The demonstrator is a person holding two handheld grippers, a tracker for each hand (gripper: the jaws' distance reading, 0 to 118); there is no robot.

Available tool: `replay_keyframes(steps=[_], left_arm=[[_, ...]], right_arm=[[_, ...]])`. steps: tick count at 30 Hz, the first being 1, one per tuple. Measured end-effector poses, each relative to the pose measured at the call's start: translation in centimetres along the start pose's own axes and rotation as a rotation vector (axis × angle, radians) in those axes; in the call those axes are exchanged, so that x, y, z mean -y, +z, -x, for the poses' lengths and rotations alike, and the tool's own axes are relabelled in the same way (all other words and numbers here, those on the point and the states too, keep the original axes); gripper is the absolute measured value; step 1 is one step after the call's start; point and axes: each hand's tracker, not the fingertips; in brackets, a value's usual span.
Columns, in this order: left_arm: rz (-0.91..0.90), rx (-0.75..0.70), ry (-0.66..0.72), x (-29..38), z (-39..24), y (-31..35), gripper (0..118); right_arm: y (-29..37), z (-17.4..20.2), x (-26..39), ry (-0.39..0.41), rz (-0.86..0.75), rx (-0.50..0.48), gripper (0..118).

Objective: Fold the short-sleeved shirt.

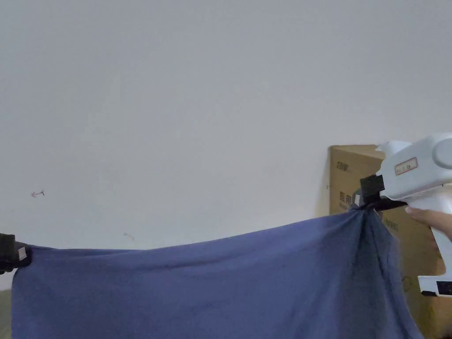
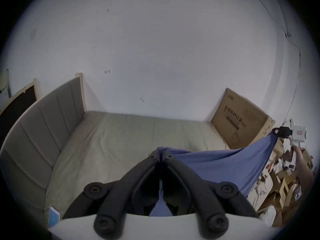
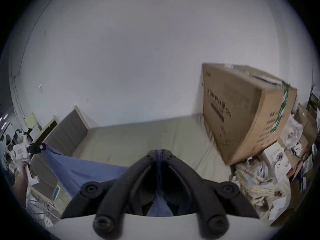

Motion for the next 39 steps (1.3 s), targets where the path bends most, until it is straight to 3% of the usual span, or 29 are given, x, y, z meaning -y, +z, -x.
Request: replay_keyframes(steps=[7,15,19,25,29,33,36,39], left_arm=[[-0.126,-0.025,-0.024,-5.9,-1.0,-1.7,0],[-0.27,-0.095,-0.078,-10.0,-2.2,-10.3,0],[-0.368,-0.135,-0.128,-10.8,-2.3,-14.5,0],[-0.414,-0.161,-0.078,-8.5,-0.8,-20.7,0],[-0.25,-0.156,0.012,-1.0,1.5,-24.3,0],[0.019,-0.125,0.064,9.6,5.1,-27.1,0],[0.246,-0.133,0.083,18.6,7.5,-27.1,0],[0.36,-0.115,0.097,26.2,9.2,-23.8,0]], right_arm=[[-1.0,2.2,-7.3,0.064,-0.138,0.089,5],[-9.2,3.0,-11.6,0.025,-0.302,0.168,5],[-13.5,3.0,-12.4,0.049,-0.347,0.206,5],[-20.3,2.3,-8.5,0.08,-0.371,0.221,5],[-26.6,0.3,-0.2,0.065,-0.207,0.198,5],[-31.8,-2.4,11.9,0.045,0.166,0.15,5],[-31.8,-4.3,22.3,0.035,0.393,0.133,5],[-28.5,-5.9,30.5,0.035,0.519,0.116,5]])
